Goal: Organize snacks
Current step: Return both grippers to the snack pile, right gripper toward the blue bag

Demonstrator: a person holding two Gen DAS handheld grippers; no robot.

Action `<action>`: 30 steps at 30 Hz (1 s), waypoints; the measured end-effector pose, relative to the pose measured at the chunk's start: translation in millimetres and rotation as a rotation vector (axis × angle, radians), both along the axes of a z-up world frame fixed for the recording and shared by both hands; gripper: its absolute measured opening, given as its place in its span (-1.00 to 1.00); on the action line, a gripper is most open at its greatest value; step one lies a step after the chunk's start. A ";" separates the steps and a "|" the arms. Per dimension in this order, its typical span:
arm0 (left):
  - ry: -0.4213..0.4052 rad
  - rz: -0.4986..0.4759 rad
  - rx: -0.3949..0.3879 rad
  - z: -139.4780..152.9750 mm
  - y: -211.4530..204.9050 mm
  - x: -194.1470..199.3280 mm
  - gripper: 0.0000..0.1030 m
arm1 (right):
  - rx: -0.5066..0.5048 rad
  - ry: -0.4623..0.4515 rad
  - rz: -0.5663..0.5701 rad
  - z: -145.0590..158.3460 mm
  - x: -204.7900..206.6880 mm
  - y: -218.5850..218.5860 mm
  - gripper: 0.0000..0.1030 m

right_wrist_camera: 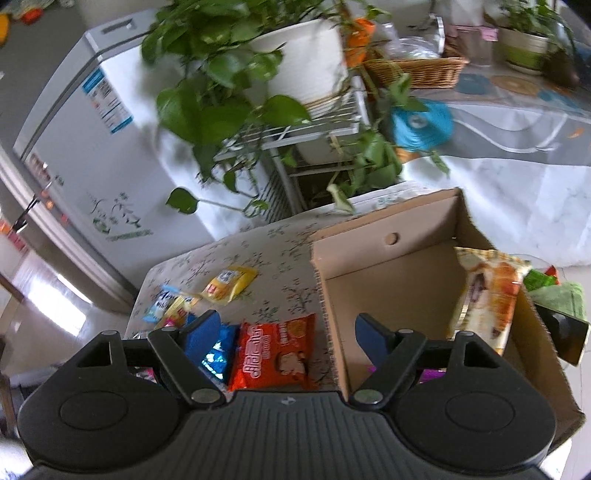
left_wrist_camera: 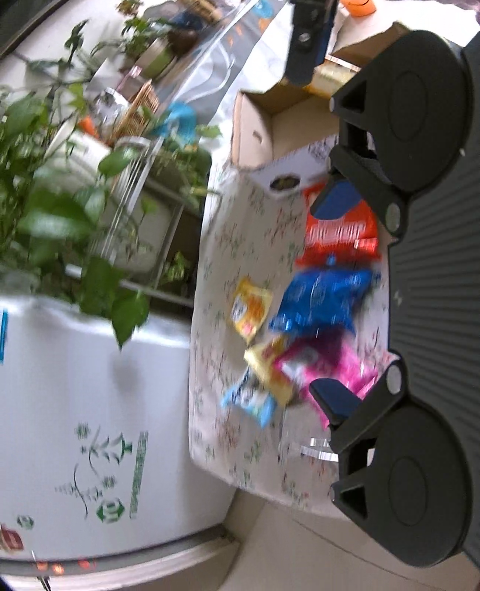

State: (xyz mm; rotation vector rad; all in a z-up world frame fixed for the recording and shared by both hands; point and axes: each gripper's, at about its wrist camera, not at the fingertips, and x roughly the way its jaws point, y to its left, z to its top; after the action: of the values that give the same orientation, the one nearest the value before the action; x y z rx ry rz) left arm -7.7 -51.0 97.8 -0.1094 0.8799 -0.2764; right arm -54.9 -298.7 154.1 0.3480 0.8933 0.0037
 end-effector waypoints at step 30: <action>0.134 0.115 -0.030 -47.0 99.6 67.5 0.83 | -0.189 -0.028 0.506 -73.4 43.2 115.8 0.77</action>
State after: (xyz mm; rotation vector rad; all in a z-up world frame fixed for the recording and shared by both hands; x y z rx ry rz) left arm 59.9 48.6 50.8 -0.2081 0.9985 -0.1760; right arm -11.7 -182.9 80.7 -0.0603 0.9267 0.3877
